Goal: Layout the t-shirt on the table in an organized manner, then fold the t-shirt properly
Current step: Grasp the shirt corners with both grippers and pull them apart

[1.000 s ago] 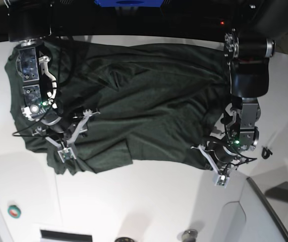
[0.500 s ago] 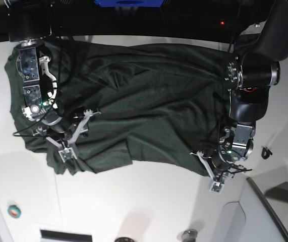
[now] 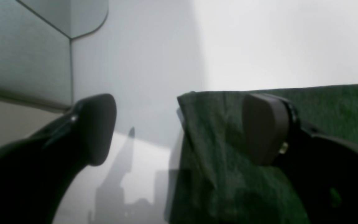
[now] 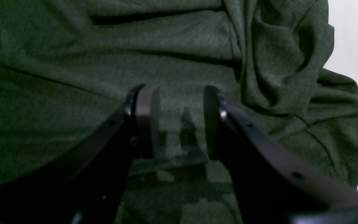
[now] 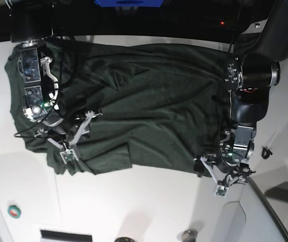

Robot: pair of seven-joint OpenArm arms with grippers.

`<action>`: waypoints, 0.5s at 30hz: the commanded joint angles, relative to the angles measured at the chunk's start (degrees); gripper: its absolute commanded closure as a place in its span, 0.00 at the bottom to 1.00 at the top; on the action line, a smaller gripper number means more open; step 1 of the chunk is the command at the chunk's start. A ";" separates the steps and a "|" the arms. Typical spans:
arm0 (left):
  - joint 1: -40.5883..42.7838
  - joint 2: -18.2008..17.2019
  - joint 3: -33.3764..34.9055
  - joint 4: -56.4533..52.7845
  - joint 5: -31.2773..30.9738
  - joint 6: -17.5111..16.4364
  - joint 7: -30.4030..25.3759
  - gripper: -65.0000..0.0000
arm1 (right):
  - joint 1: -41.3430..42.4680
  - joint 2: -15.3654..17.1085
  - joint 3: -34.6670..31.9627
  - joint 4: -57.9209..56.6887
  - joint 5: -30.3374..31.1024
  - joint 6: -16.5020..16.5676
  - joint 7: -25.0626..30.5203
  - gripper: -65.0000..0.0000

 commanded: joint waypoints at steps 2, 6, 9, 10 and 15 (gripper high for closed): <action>1.44 -0.06 -0.16 5.66 -0.34 0.29 -1.25 0.07 | 1.14 0.18 0.05 1.31 0.21 0.66 1.18 0.66; 13.93 1.08 -0.16 21.04 -0.43 0.29 1.12 0.25 | 2.11 0.62 -3.38 1.40 0.21 0.66 1.18 0.70; 22.98 0.73 -1.57 28.87 -6.14 0.29 1.48 0.71 | 3.86 1.85 -7.86 1.05 0.21 0.66 1.18 0.96; 24.83 0.47 -2.71 30.10 -9.04 0.29 1.65 0.89 | 4.48 1.94 -9.00 0.87 0.21 0.66 1.18 1.00; 29.75 -3.23 -5.70 30.80 -19.42 0.29 1.74 1.00 | 7.21 0.53 -12.43 -0.09 0.21 0.66 1.18 1.00</action>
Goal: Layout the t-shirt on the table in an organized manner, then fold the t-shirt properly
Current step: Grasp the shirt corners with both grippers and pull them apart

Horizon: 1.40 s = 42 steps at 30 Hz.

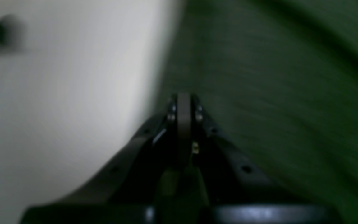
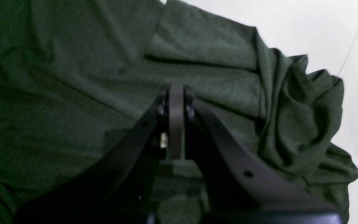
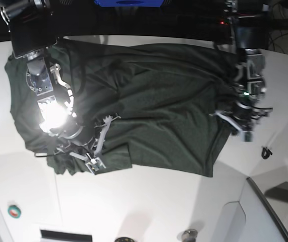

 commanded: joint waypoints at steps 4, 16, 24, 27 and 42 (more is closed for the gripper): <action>2.53 -0.28 -0.24 1.50 -0.56 -0.35 -1.28 1.00 | 6.31 -2.93 -3.18 -6.38 0.41 0.07 1.55 1.00; 8.86 -3.62 -0.32 1.50 -0.64 -0.26 -1.37 1.00 | 23.37 -11.02 -7.40 -45.59 0.41 0.07 16.32 1.00; 6.14 -4.76 -3.93 1.58 -0.56 -0.26 -1.28 1.00 | 24.25 -9.88 -7.05 -54.82 0.41 -0.19 24.58 1.00; 3.76 -4.76 -3.93 1.58 -0.47 -0.26 -1.01 1.00 | 22.49 -9.44 -6.96 -49.73 0.49 -0.19 24.58 1.00; -9.07 -0.72 7.68 -8.17 -0.56 -0.17 -1.19 1.00 | 15.72 5.24 20.20 -28.80 0.23 -4.85 14.21 1.00</action>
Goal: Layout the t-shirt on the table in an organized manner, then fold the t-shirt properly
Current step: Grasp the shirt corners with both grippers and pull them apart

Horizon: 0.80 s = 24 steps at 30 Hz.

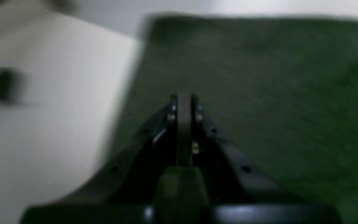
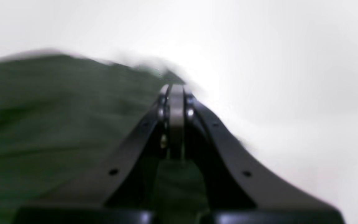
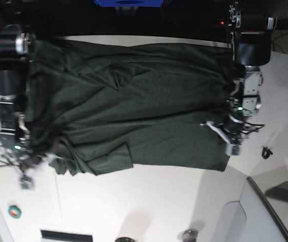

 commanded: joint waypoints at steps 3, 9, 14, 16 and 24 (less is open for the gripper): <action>-3.05 -0.76 2.64 -3.79 -0.32 2.69 -1.54 1.00 | -0.88 2.15 0.65 0.88 0.73 0.68 -2.05 1.00; -6.21 -1.11 4.75 -11.79 -0.32 5.76 -7.17 1.00 | -10.38 3.21 0.65 11.25 0.65 0.68 -2.58 1.00; -9.64 -1.20 4.75 -17.76 -0.32 5.85 -9.63 1.00 | -12.75 3.03 0.73 11.43 0.65 0.68 -5.57 1.00; -9.99 -1.20 4.49 -17.68 -0.32 5.85 -9.63 1.00 | -13.63 3.12 0.73 11.25 0.65 0.68 -5.66 1.00; -11.66 -0.85 4.75 -17.68 -0.76 5.85 -9.54 1.00 | -17.59 3.21 0.82 11.34 0.47 0.07 -7.24 1.00</action>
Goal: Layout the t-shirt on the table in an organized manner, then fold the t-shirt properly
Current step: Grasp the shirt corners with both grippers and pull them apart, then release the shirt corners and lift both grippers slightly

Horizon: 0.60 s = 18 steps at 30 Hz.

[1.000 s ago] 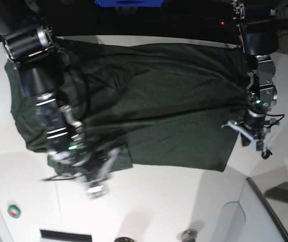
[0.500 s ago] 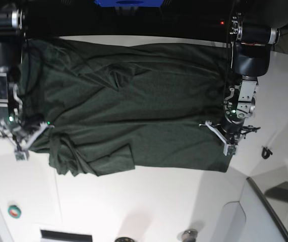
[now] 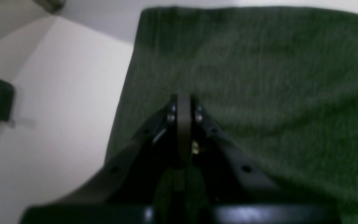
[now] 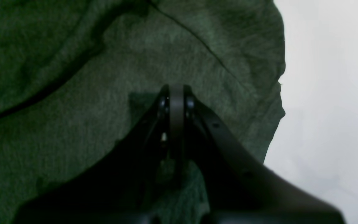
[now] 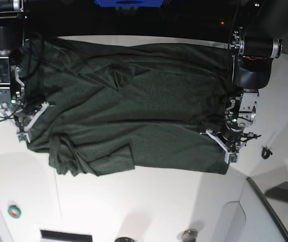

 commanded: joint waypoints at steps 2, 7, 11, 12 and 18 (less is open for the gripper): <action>-1.37 -0.45 -0.49 1.78 -0.34 0.21 -0.77 1.00 | -0.61 0.72 2.45 0.78 -0.05 -0.35 -0.22 1.00; 11.03 -0.81 -0.67 21.47 -0.52 0.12 7.23 1.00 | -2.72 0.72 7.38 1.22 -0.05 -0.35 -0.22 1.00; 21.93 -0.81 -0.67 34.49 -0.52 0.04 9.16 1.00 | -4.04 0.89 7.38 1.40 -0.05 -0.09 0.13 1.00; 23.60 -0.81 -0.67 35.72 -0.52 0.04 9.16 1.00 | -4.13 0.81 7.38 2.10 -0.05 0.00 0.13 1.00; 26.67 -0.81 -0.67 34.22 -0.52 0.12 9.07 1.00 | -4.74 0.28 7.02 11.86 -0.05 0.09 0.13 1.00</action>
